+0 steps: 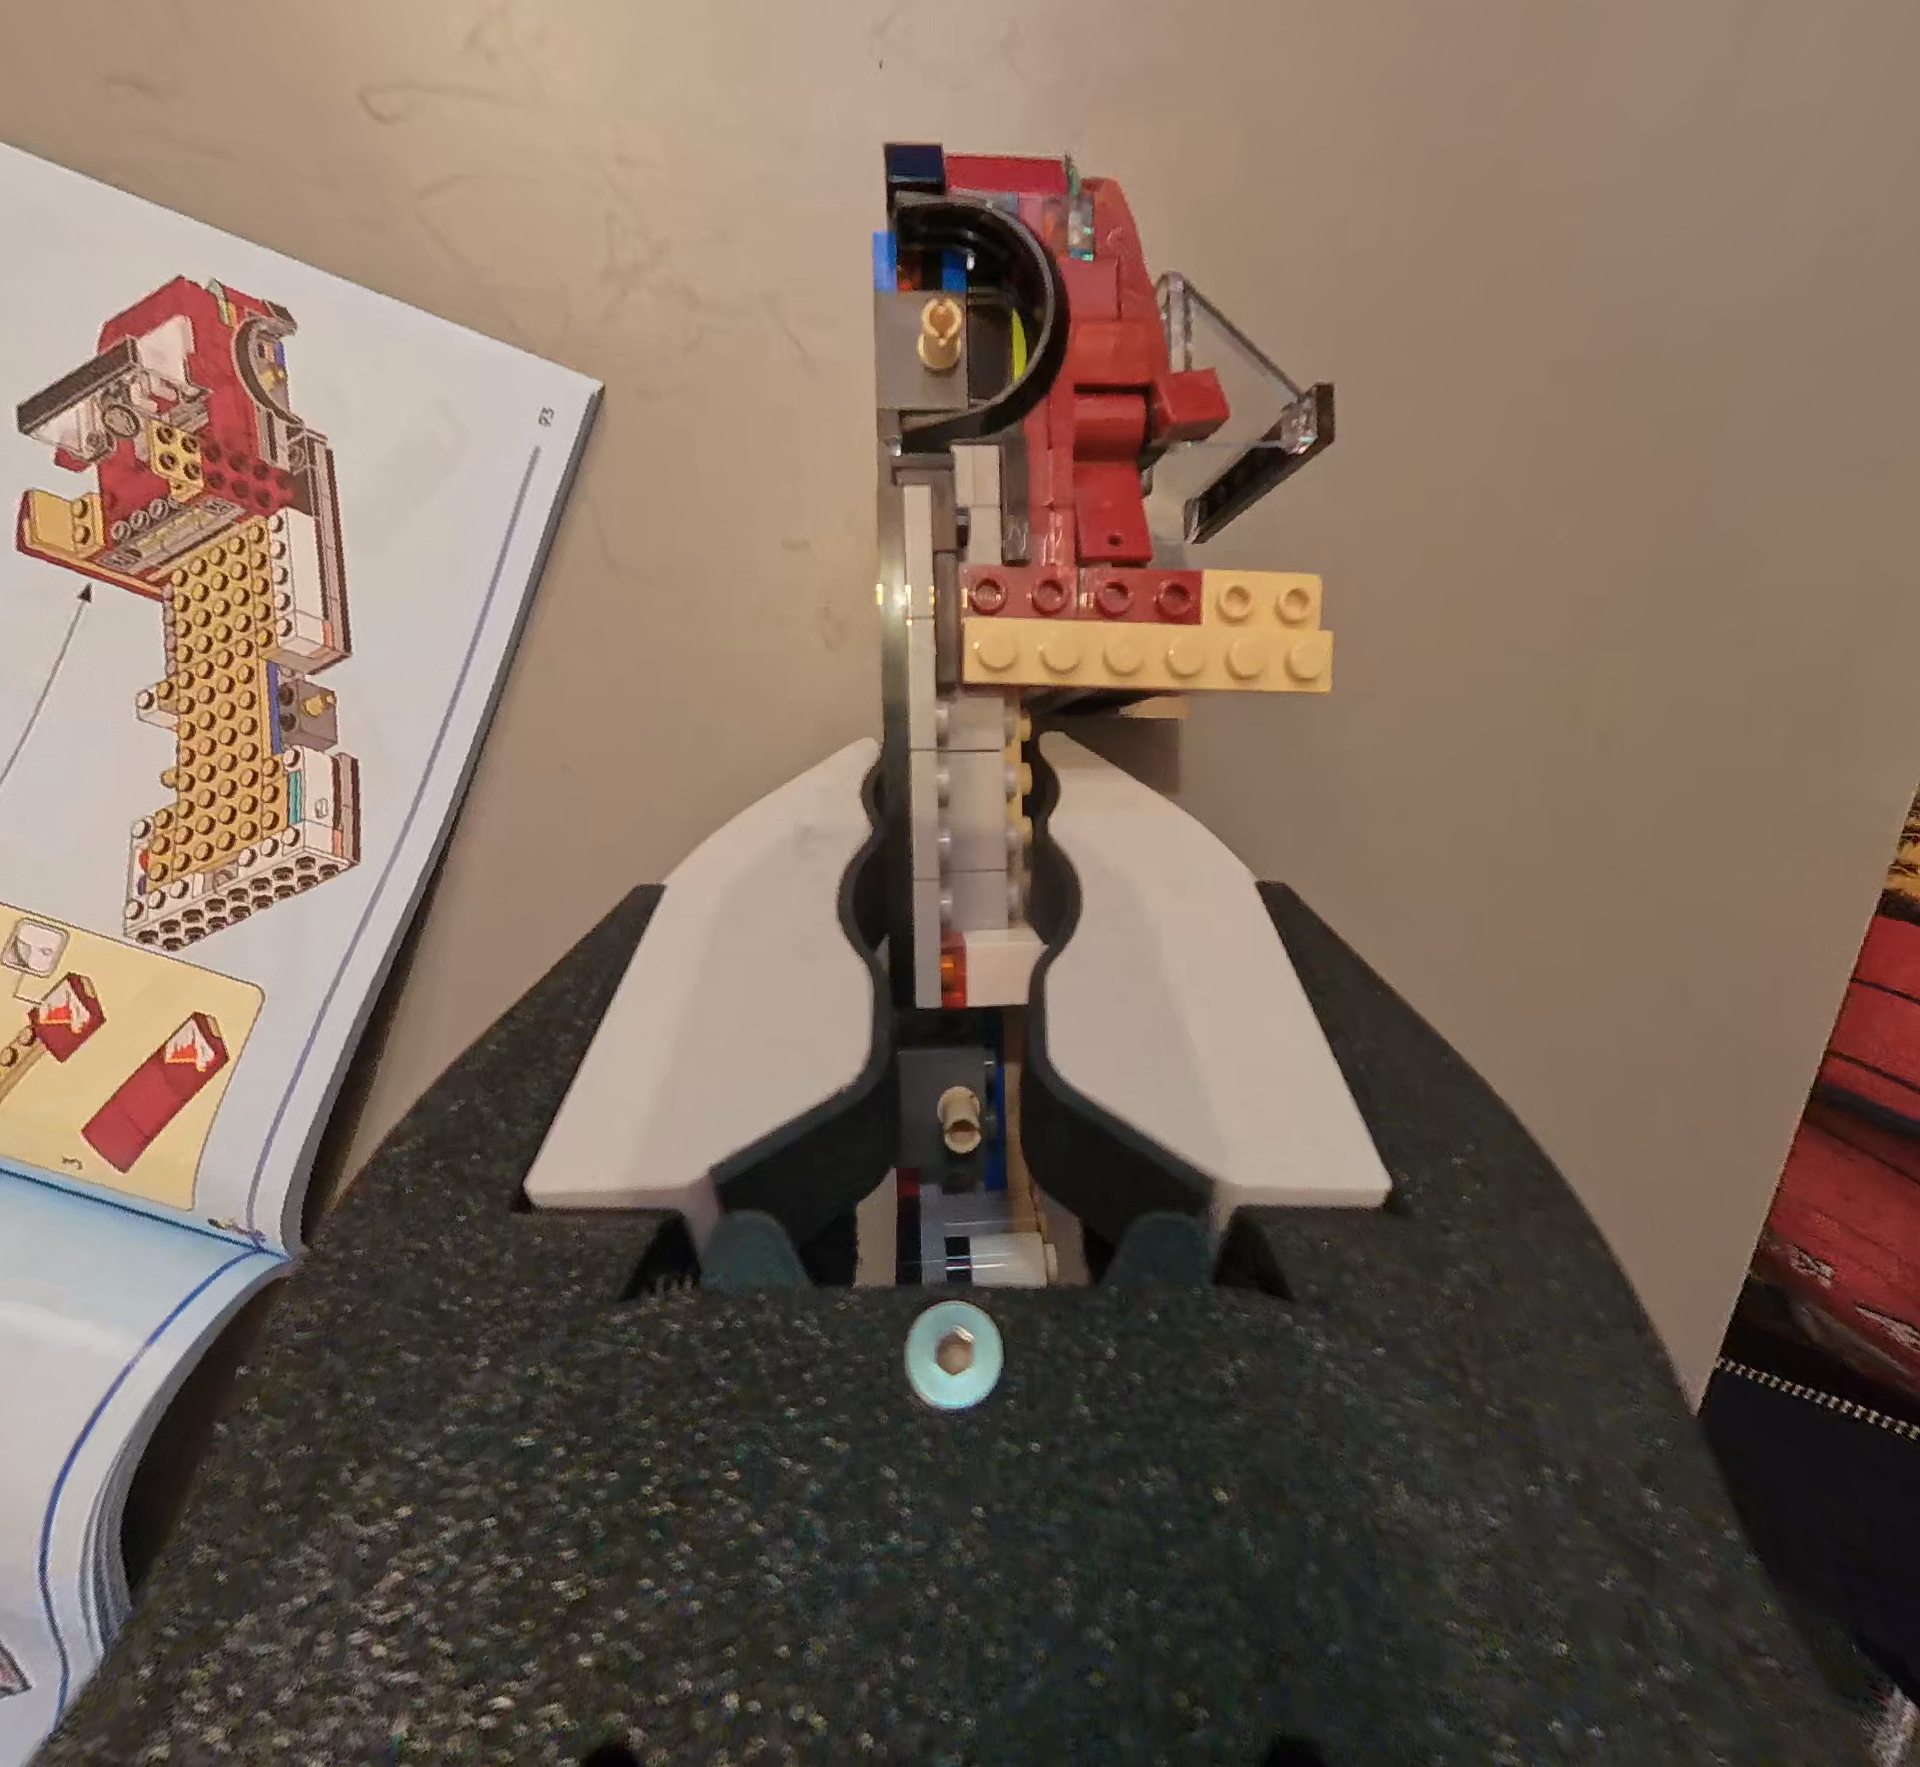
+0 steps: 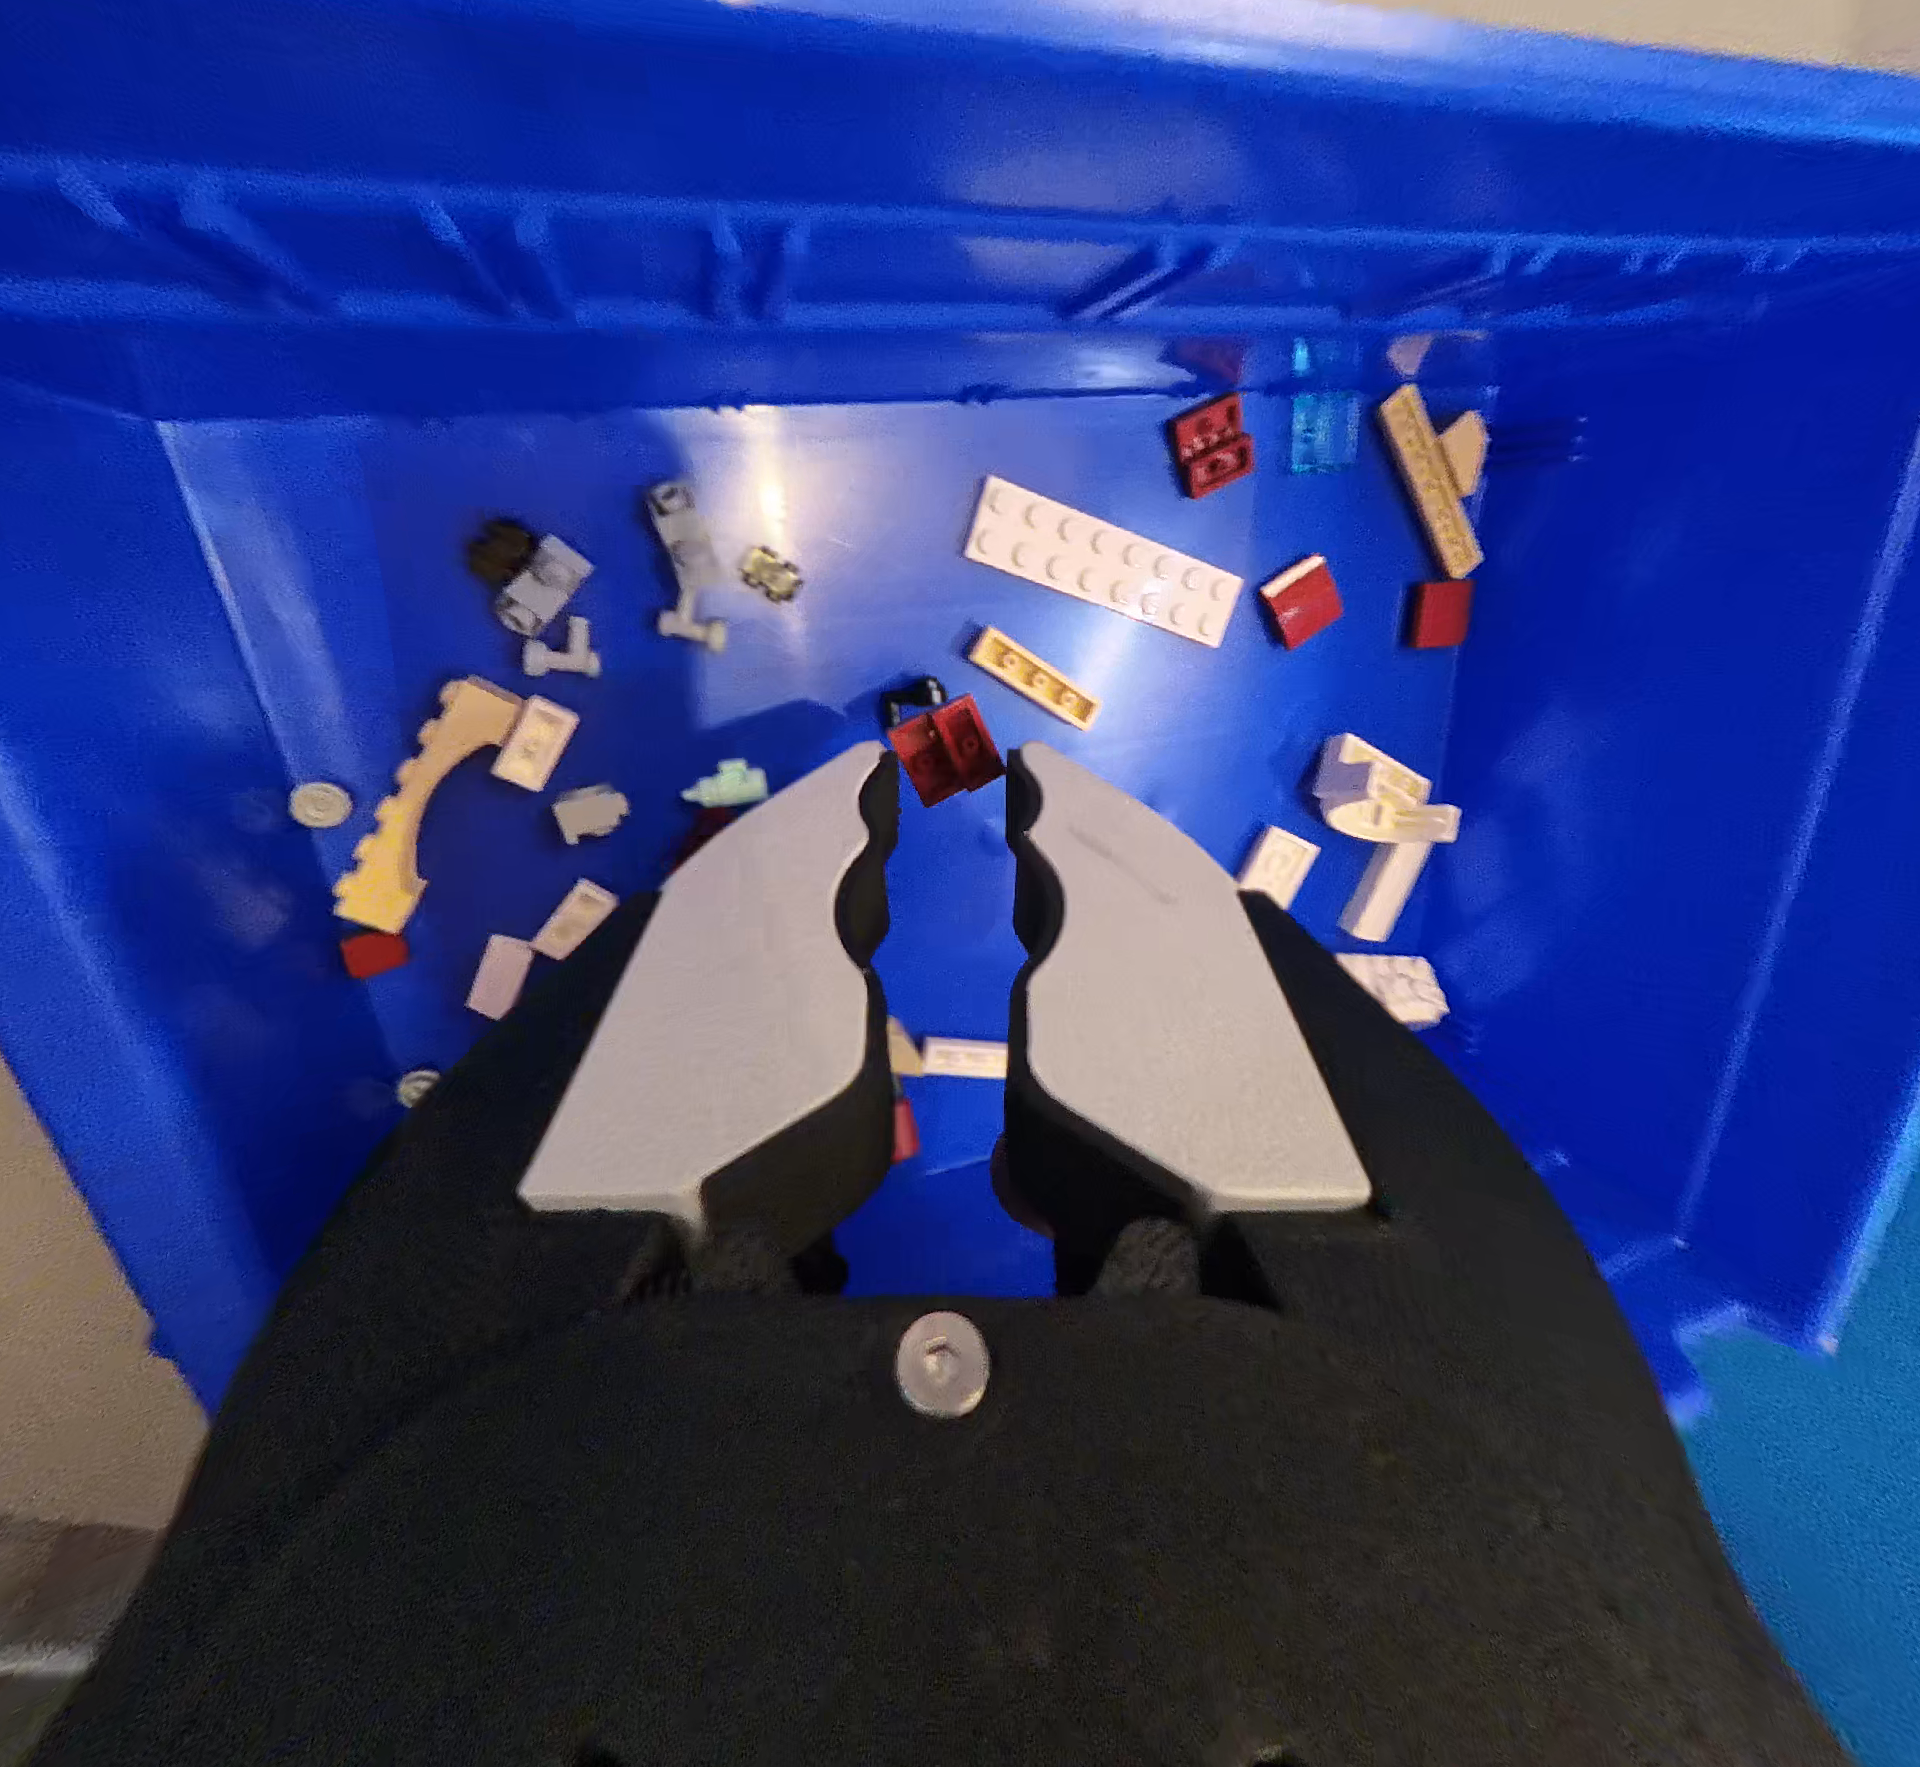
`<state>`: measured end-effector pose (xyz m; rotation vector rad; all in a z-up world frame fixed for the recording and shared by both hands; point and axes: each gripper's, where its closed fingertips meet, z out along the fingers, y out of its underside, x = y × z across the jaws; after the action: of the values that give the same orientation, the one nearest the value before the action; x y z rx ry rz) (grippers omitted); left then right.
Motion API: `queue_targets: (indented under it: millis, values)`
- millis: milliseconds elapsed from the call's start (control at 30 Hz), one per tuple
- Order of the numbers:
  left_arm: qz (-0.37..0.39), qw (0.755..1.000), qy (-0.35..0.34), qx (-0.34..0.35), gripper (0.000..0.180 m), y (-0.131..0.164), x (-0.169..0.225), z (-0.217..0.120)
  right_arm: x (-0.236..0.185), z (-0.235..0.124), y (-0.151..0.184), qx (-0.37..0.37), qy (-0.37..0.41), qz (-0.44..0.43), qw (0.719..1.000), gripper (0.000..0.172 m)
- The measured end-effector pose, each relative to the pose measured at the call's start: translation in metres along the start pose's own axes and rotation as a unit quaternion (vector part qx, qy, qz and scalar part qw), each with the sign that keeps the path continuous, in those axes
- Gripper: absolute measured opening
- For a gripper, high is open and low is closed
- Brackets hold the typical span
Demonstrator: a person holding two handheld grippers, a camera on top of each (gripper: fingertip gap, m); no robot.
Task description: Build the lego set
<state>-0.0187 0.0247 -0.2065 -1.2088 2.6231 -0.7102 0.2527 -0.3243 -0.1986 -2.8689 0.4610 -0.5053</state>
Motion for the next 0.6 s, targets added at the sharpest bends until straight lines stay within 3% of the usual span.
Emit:
queue_targets:
  millis: [333,500,600]
  values:
    - [0.004,1.0,0.008,-0.004,0.022,-0.004,0.002,0.008,-0.015,0.022,-0.008,0.001,-0.066,0.026,0.998,0.022]
    - [-0.012,0.999,0.048,0.003,0.022,-0.009,0.009,0.01,-0.017,0.023,-0.005,0.002,-0.076,0.023,0.997,0.039]
    - [-0.052,0.991,0.122,0.009,0.022,-0.012,0.024,0.012,-0.009,0.022,-0.002,-0.003,-0.045,0.02,0.999,0.056]
